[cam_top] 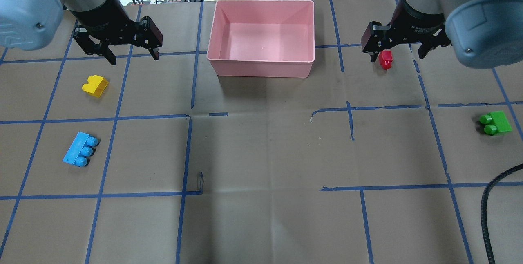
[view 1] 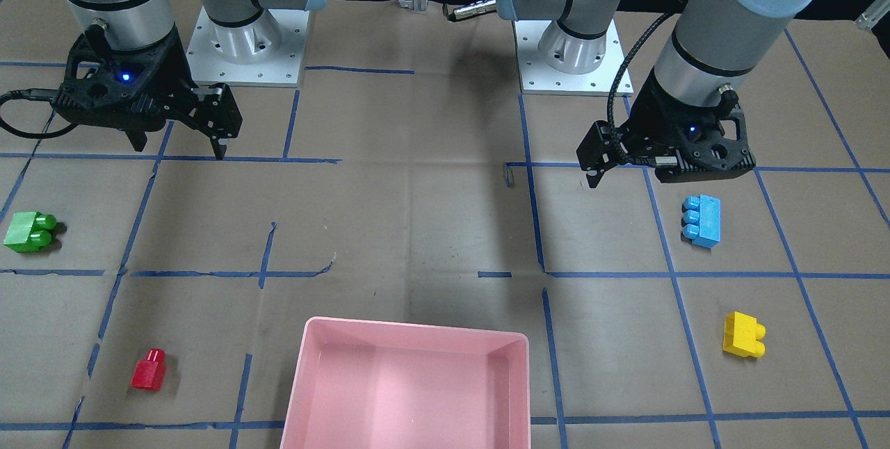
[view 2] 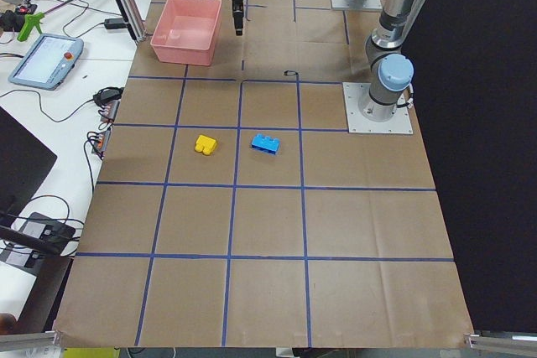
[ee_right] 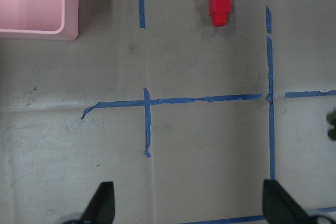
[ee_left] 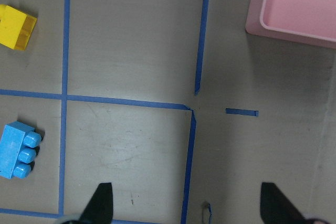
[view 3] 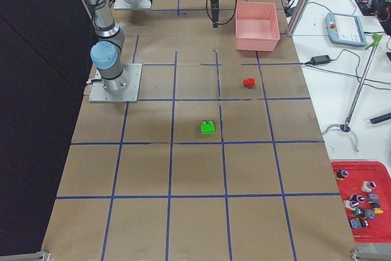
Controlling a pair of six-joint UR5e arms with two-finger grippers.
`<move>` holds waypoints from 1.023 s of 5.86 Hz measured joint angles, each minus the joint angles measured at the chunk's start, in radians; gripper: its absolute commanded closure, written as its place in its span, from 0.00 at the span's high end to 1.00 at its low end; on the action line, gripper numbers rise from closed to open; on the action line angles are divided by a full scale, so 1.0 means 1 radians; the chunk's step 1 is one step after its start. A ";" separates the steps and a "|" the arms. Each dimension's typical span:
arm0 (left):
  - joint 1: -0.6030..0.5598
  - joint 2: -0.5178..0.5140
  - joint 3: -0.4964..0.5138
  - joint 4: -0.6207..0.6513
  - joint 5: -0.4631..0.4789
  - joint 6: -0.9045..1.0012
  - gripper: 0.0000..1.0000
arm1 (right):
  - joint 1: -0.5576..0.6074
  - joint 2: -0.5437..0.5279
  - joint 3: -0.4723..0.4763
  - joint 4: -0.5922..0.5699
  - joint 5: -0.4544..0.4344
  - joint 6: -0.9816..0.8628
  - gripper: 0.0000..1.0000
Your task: Put all blocks into box
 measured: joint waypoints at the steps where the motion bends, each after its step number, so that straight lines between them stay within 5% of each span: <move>1: 0.027 0.002 -0.004 -0.002 0.003 0.060 1.00 | 0.000 -0.001 0.000 0.000 0.000 0.000 1.00; 3: 0.156 0.043 -0.038 -0.012 0.015 0.324 1.00 | 0.000 -0.001 -0.001 0.002 0.000 0.000 1.00; 6: 0.525 0.156 -0.214 -0.006 0.034 0.988 0.99 | 0.000 -0.003 0.000 0.003 -0.002 -0.001 1.00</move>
